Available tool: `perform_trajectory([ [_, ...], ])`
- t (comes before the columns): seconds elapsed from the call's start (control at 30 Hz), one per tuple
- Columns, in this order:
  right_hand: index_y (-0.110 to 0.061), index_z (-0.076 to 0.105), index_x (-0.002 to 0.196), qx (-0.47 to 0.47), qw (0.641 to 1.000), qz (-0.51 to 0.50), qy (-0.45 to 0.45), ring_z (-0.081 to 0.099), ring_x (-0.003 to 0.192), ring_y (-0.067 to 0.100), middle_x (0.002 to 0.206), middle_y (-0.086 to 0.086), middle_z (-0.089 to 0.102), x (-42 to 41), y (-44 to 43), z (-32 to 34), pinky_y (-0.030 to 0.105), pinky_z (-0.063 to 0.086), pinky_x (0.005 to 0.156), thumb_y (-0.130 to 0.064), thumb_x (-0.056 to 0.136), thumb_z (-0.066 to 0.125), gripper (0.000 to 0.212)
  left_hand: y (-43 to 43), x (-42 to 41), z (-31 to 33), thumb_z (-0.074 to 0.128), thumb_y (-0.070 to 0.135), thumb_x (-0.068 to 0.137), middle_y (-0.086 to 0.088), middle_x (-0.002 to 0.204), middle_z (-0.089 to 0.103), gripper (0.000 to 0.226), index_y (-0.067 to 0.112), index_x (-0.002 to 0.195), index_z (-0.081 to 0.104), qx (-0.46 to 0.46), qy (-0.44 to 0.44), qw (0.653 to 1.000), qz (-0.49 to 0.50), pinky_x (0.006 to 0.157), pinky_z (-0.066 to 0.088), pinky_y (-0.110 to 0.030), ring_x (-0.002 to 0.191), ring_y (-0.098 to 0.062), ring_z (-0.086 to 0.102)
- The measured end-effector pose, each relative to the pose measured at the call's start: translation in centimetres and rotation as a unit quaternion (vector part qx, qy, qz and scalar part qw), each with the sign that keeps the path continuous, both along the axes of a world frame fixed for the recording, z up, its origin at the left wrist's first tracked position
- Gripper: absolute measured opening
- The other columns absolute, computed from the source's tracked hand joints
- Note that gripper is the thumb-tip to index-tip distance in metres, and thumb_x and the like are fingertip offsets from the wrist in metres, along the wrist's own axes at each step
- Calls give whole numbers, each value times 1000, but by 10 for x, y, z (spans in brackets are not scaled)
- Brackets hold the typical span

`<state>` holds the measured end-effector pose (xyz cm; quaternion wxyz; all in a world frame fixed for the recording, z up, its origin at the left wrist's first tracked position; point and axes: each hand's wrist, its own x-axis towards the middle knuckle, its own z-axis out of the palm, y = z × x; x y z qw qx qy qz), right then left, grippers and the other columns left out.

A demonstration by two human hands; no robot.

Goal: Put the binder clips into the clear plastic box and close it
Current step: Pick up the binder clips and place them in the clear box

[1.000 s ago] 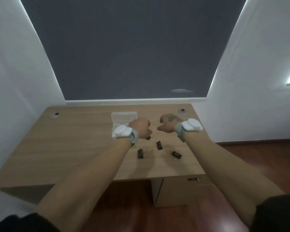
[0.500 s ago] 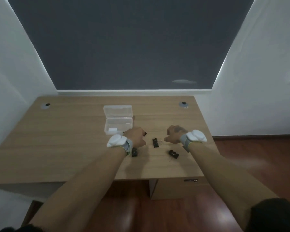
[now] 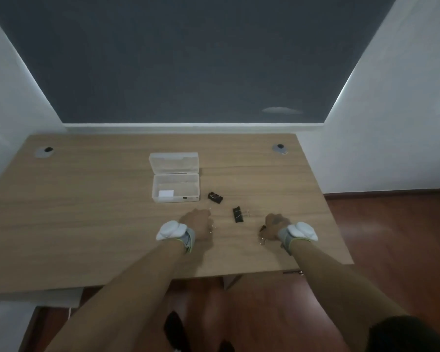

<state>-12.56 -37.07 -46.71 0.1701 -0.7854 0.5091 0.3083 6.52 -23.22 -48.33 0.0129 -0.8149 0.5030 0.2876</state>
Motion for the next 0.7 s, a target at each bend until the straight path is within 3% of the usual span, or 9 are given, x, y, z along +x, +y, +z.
perform_trajectory([
  [0.17,-4,41,144,-19,999,-51,1,53,132,30,147,16,47,9,8,-24,36,48,106,-26,96,57,55,4,16,-19,75,26,76,-9,115,66,46,15,117,59,4,-3,999,-31,73,50,-33,99,-30,66],
  [0.4,-4,61,129,-38,995,-94,2,66,119,32,131,16,65,23,5,-37,35,56,96,-15,86,68,45,6,30,-38,72,32,72,-4,106,65,42,22,110,57,-12,-3,998,-66,71,48,-31,92,-25,64],
  [0.53,-6,63,128,-41,992,-117,-10,66,118,31,130,14,65,31,0,-46,34,56,96,-19,84,73,47,3,31,-54,70,37,79,-7,113,62,48,19,121,53,-22,-10,995,-98,76,46,-35,100,-27,62],
  [0.7,-8,66,126,-52,985,-118,-114,62,122,31,133,14,63,27,-10,-52,31,50,100,-18,92,62,36,-6,29,-62,63,31,90,-11,118,62,36,13,121,54,-30,-35,991,-128,85,51,-41,106,-32,62],
])
